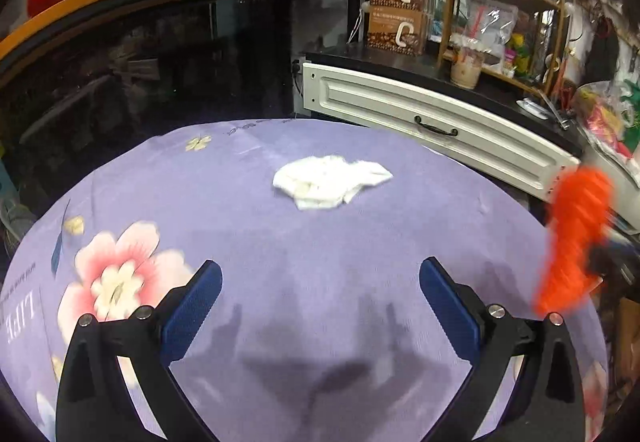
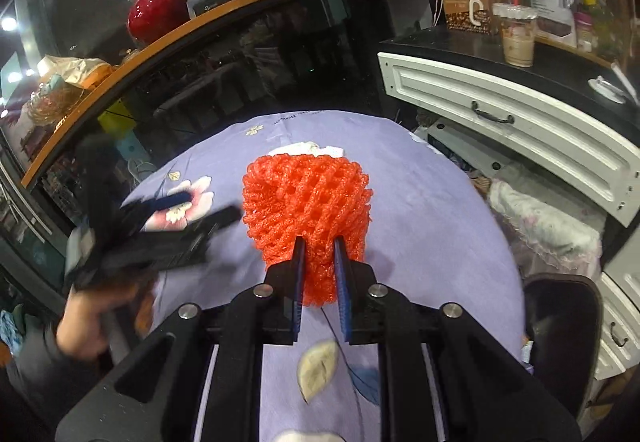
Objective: Collect trash
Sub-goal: 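Grasp the white tissue with the left tool while the right tool holds the orange net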
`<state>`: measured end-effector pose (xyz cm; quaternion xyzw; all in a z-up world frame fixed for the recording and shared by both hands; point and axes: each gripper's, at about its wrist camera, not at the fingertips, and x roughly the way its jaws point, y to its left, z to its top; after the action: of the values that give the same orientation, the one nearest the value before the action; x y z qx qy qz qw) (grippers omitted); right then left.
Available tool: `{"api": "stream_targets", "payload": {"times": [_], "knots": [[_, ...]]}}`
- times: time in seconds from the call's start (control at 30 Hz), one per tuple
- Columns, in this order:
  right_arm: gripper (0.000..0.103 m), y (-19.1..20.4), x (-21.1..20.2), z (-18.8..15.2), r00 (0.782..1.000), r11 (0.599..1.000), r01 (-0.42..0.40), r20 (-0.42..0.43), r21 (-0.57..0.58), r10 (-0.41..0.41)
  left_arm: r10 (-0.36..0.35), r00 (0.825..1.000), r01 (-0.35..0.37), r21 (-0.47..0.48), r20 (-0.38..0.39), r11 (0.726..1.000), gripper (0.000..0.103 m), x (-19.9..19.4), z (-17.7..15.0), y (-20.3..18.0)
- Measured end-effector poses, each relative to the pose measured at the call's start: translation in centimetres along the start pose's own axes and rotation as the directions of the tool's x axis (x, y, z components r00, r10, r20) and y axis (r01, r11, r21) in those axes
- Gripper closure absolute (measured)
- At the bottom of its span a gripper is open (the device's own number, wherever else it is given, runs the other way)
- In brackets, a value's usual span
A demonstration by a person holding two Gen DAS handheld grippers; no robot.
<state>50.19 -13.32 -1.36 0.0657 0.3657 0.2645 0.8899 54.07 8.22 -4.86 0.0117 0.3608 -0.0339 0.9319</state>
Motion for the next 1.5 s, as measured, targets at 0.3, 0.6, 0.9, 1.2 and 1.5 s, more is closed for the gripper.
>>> {"api": "stream_targets", "payload": {"times": [0.3,0.6,0.9,1.2,1.5], "knots": [[0.088,0.0,-3.9,-3.2,0.999,0.998,0.012,0.035,-0.06,-0.01,0.078,0.992,-0.064,0.135,-0.098,0.989,0.006,6.2,4.4,-1.9],[0.088,-0.1,-6.7,-6.0,0.998,0.998,0.007,0.061,-0.059,-0.004,0.052,0.987,-0.04,0.087,-0.151,0.995,0.014,9.7,5.5,-1.2],[0.088,-1.2,-8.5,-7.5,0.996,1.0,0.016,0.086,0.013,-0.017,0.039,0.987,-0.038,0.01,-0.158,0.999,0.068,10.8,5.1,-0.7],[0.088,-1.4,-9.3,-8.3,0.993,0.998,0.039,0.105,0.047,-0.044,0.026,0.994,-0.021,0.041,-0.108,0.999,0.086,8.0,3.8,-1.3],[0.088,-1.1,-10.6,-10.0,0.991,0.997,0.033,0.127,0.066,-0.041,-0.072,0.997,0.072,0.017,-0.009,0.997,0.086,0.8,0.8,-2.7]]}}
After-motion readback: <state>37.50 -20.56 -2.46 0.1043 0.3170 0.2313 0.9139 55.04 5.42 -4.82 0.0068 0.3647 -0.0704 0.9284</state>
